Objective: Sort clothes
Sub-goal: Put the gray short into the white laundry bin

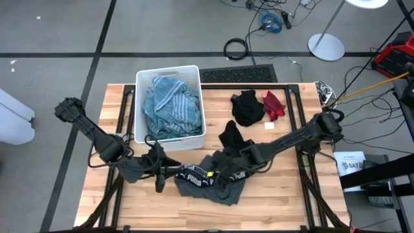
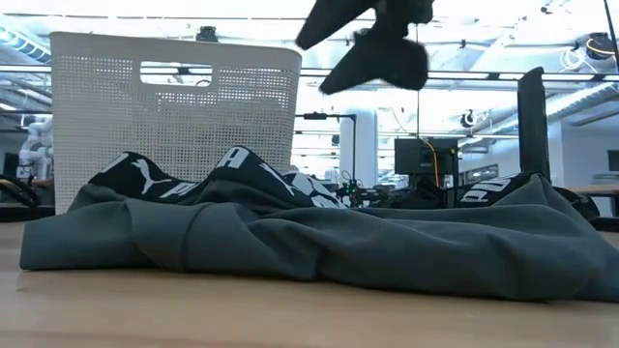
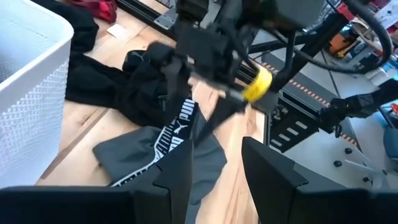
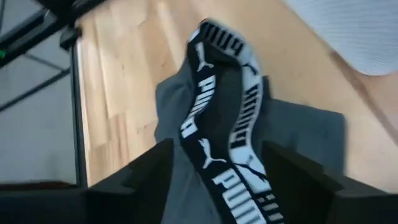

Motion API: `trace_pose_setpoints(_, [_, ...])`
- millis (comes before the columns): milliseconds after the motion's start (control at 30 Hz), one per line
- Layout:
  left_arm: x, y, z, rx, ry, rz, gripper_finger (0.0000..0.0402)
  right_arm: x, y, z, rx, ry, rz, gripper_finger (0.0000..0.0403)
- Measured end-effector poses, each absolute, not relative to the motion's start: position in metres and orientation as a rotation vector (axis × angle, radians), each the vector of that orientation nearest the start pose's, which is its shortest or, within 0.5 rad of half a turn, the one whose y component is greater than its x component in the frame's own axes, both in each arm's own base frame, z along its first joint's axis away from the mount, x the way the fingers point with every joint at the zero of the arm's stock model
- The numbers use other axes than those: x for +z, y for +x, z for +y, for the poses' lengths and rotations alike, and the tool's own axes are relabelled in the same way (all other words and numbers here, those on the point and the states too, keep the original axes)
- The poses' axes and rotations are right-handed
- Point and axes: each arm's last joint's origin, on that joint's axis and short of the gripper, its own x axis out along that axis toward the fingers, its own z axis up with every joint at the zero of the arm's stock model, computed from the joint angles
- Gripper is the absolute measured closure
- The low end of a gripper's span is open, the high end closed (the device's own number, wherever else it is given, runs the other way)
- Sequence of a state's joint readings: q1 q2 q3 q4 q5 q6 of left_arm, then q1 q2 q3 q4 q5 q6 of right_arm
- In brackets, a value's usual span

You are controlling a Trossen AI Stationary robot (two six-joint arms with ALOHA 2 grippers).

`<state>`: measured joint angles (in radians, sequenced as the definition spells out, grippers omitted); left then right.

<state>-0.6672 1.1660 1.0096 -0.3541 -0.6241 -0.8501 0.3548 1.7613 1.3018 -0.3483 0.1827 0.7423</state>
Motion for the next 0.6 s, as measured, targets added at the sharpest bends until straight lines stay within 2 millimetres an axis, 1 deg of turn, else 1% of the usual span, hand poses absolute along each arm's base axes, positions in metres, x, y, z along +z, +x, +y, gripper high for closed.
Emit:
trace_pose_setpoints(200, [0.32,0.204,-0.139,0.144,-0.519,0.41,0.0256,0.213,0.37,0.127,-0.119,0.381,0.855,0.0091])
trace_pose_setpoints(300, [0.319,0.203,-0.138,0.151,-0.507,0.424,0.0256,0.203,0.374,0.126,-0.122,0.346,0.881,0.006])
trace_pose_setpoints(433, [0.318,0.203,-0.138,0.159,-0.502,0.423,0.0256,0.185,0.379,0.124,-0.098,0.291,0.933,0.0035])
trace_pose_setpoints(600, [0.319,0.203,-0.137,0.181,-0.495,0.409,0.0256,0.161,0.385,0.125,-0.068,0.178,0.979,0.0024])
